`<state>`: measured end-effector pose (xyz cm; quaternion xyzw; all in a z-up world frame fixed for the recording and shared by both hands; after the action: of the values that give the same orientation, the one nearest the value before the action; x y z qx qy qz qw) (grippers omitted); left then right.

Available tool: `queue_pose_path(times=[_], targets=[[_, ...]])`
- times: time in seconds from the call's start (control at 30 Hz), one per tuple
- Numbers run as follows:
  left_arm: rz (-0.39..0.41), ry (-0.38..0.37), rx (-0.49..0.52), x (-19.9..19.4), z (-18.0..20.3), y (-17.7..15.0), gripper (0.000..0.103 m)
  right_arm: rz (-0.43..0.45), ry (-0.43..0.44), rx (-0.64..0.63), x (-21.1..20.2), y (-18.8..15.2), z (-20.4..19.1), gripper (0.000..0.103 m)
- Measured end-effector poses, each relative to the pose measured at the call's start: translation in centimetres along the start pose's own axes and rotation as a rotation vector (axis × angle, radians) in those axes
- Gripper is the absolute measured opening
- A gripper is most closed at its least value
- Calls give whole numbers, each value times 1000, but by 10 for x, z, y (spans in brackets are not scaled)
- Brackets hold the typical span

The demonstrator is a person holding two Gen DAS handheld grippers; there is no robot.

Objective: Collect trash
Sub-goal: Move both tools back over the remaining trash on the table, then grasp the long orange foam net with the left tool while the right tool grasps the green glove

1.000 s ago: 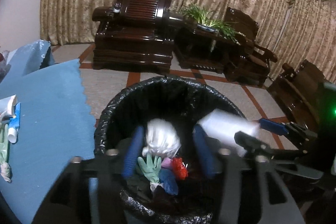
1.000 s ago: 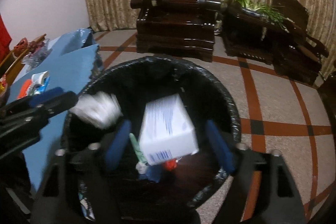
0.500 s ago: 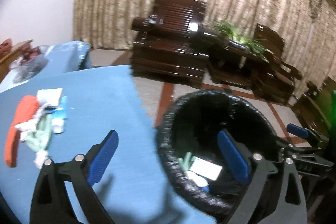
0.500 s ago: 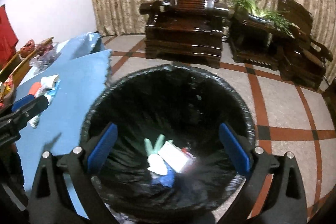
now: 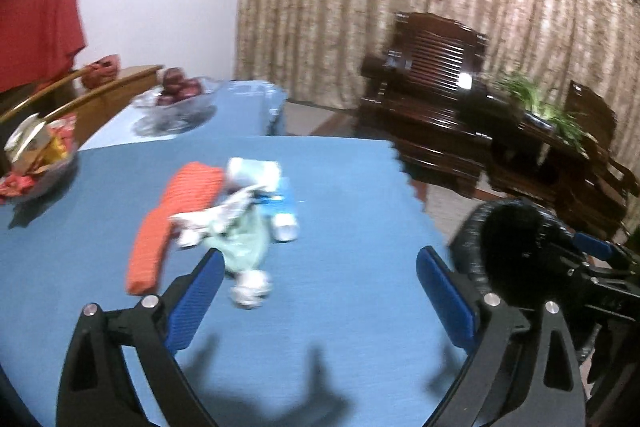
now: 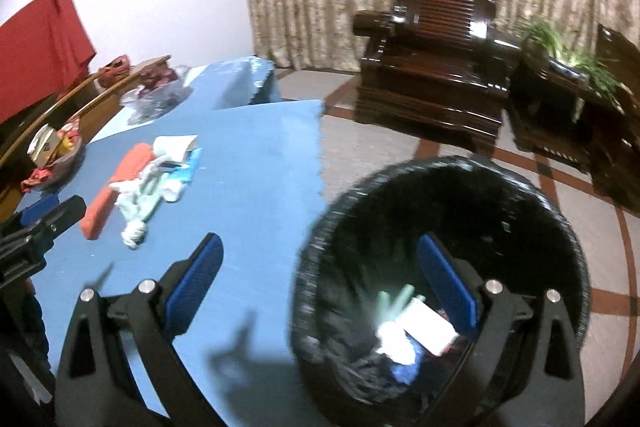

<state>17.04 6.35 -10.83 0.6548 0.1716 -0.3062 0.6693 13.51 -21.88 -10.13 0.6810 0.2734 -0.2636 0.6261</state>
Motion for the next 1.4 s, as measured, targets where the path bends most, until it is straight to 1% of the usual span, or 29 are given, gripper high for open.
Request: queue_pose_path(times=[0.13,0.27,0.5,0.73,0.97,1.07,1.13,1.2,1.3,1.37,1.4], targets=[[3,64,-43,-1,-40,-4,94,9,29,-36,13,8,-31,95],[-3,109,-71,2,-72,-9,93,13,59,-59,29,16,-60,95],[-37,168,-107,21,-120,-17,89,7,109,-85,59,25,-108,95],[-86,185,-120,48,-146,-26,83,-17,129,-111,93,25,-144,95],[-136,185,-128,80,-163,-32,78,-45,133,-125,120,20,-163,95],[-165,184,-134,95,-168,-34,74,-57,138,-133,130,19,-170,95],[-184,177,-142,103,-171,-35,71,-61,142,-140,135,18,-173,95],[-201,172,-149,110,-174,-36,65,-66,147,-155,139,16,-179,94],[-226,177,-152,119,-178,-37,56,-81,160,-168,144,14,-185,89],[-226,173,-151,120,-180,-37,43,-92,172,-173,149,12,-191,86],[-225,166,-152,118,-181,-36,32,-96,176,-175,150,12,-194,86]])
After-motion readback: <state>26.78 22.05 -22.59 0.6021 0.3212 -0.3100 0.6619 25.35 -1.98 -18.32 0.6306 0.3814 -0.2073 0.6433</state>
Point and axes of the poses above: each gripper's, at about its wrist camera, not at the fingertips, and x roughly the way its jaws point, z to its right, y to its top, the point moved 2 cm from there along x, roughly the way its jaws point, and after that the axes turned 3 degrees about -z, right-handed, at the moved point
